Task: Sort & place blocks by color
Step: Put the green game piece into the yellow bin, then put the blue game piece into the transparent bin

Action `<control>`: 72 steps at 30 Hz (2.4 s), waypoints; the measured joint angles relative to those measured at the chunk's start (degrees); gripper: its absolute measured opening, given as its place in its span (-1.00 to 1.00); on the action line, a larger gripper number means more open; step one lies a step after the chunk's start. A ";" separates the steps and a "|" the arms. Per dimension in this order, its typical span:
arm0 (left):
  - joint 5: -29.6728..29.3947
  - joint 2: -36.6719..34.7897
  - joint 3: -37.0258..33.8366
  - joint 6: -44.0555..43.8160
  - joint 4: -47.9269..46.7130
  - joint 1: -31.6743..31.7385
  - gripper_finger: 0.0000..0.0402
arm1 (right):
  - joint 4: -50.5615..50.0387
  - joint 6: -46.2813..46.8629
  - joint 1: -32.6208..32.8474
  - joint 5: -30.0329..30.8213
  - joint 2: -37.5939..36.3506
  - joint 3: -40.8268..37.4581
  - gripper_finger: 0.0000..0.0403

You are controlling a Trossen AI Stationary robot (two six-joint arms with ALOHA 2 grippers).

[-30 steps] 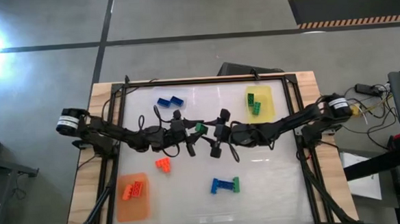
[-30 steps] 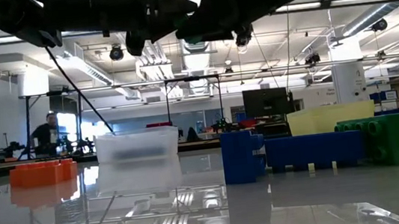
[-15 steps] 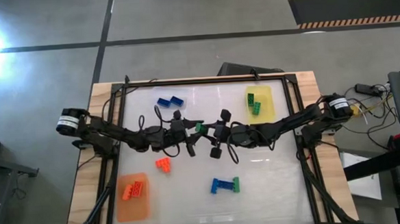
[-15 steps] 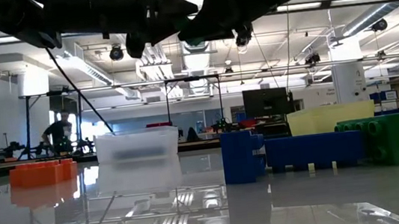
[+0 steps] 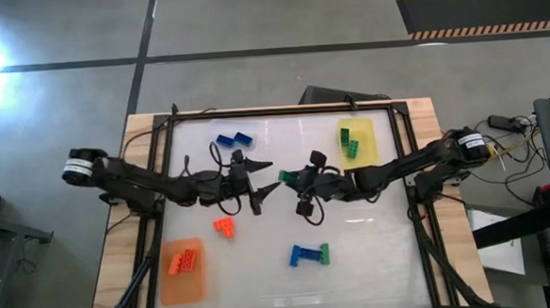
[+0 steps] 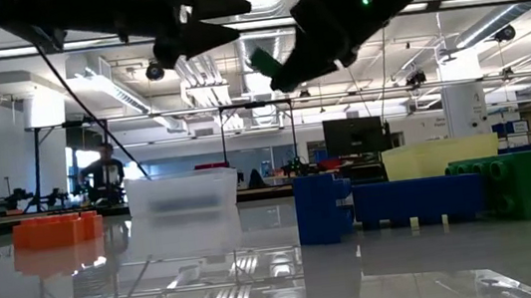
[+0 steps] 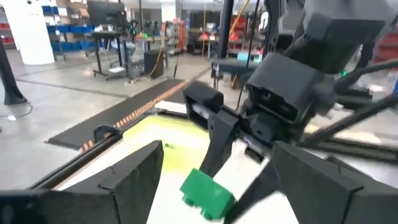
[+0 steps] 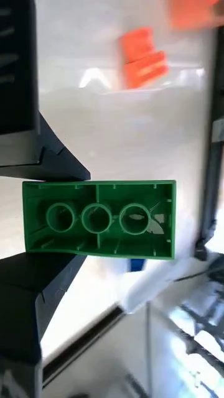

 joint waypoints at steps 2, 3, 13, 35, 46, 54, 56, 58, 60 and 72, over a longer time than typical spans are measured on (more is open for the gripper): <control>-0.02 -2.38 -0.06 -0.28 -3.26 0.00 0.43 | -5.58 1.39 -0.71 -0.06 -1.24 -0.01 -0.37; -0.02 -3.36 -0.06 -0.30 -4.25 0.00 0.43 | -7.96 2.16 -1.34 -0.04 -1.93 -0.01 -0.37; -0.12 -10.69 -0.87 -0.61 -9.62 0.04 0.43 | -36.98 14.73 -15.73 1.77 -9.61 -0.01 -0.37; -0.23 -10.08 -0.82 -8.42 -14.62 0.04 0.43 | -51.41 29.11 -38.06 -7.76 -10.69 -3.20 0.40; 0.96 -10.04 -0.82 -16.95 -24.64 -2.29 0.44 | -50.92 30.81 -27.85 -7.78 -19.12 -3.13 0.38; 1.09 -10.04 -0.16 -17.10 -24.16 -5.59 0.43 | -45.69 29.07 -12.74 -8.24 -22.25 -3.13 0.28; 1.08 -10.04 0.05 -18.27 -24.03 -6.10 0.43 | -43.47 28.51 -8.62 -8.41 -22.12 -3.13 0.26; 1.07 -10.04 0.31 -19.37 -24.06 -6.68 0.43 | -40.62 26.71 -4.74 -9.79 -21.59 -3.13 0.24; 1.07 -10.04 0.62 -20.04 -23.99 -7.49 0.43 | -36.96 24.39 -0.93 -12.89 -20.59 -3.13 0.23; 0.84 -10.06 0.26 -21.01 -13.10 -13.56 0.43 | -17.84 10.66 13.86 -17.23 -8.26 0.77 0.13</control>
